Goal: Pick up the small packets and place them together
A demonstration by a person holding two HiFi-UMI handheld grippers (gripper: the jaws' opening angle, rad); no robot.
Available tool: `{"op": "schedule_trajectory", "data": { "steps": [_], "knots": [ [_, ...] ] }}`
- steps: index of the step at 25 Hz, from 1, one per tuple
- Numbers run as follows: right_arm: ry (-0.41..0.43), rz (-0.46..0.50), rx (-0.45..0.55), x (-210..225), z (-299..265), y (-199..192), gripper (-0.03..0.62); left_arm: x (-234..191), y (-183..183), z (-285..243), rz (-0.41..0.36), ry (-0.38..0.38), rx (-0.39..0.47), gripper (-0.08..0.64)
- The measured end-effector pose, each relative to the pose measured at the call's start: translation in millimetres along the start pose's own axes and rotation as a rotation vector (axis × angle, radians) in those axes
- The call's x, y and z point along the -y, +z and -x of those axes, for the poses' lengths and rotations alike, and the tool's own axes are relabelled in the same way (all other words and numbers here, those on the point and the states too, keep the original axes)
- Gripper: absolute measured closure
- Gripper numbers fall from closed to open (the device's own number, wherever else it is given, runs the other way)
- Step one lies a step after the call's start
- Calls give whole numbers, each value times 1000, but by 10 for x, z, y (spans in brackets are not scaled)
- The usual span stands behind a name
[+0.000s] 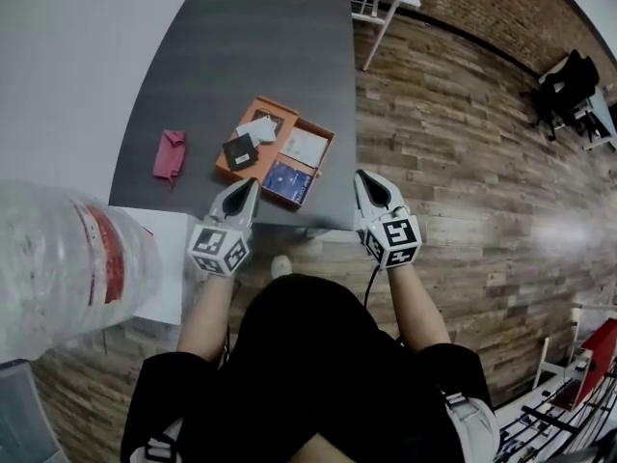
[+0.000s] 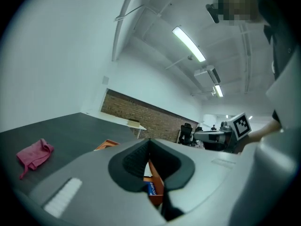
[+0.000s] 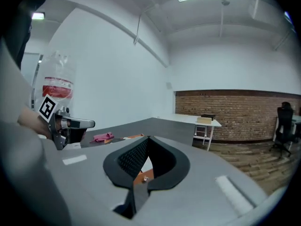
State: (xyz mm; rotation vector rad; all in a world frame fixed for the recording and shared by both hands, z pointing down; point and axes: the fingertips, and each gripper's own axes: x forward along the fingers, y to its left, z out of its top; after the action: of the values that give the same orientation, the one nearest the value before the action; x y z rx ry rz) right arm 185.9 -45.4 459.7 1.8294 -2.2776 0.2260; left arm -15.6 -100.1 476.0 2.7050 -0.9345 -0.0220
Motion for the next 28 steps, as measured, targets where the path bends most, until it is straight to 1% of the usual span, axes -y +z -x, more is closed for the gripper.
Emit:
{"op": "schedule_trajectory", "data": {
  "steps": [3, 5, 10, 14, 19, 23, 25, 28],
  "knots": [
    [-17, -86, 50, 108, 268, 26, 589, 122, 79, 66, -9, 13, 20, 560],
    [-16, -111, 81, 163, 449, 33, 590, 221, 114, 113, -8, 33, 48, 560],
    [1, -87, 118, 213, 962, -74, 590, 672, 70, 290, -24, 56, 101, 560],
    [52, -68, 142, 155, 1184, -118, 591, 958, -21, 549, -50, 90, 107, 560],
    [125, -65, 160, 58, 1314, -116, 591, 1111, -62, 908, -62, 169, 120, 560],
    [160, -71, 178, -28, 1392, -59, 591, 1173, -15, 1188, -80, 212, 137, 560],
    [166, -74, 187, -76, 1415, -35, 591, 1176, 4, 1307, -90, 223, 147, 560],
    [159, -77, 198, -165, 1446, -19, 591, 1172, 36, 1428, -112, 217, 160, 560]
  ]
}}
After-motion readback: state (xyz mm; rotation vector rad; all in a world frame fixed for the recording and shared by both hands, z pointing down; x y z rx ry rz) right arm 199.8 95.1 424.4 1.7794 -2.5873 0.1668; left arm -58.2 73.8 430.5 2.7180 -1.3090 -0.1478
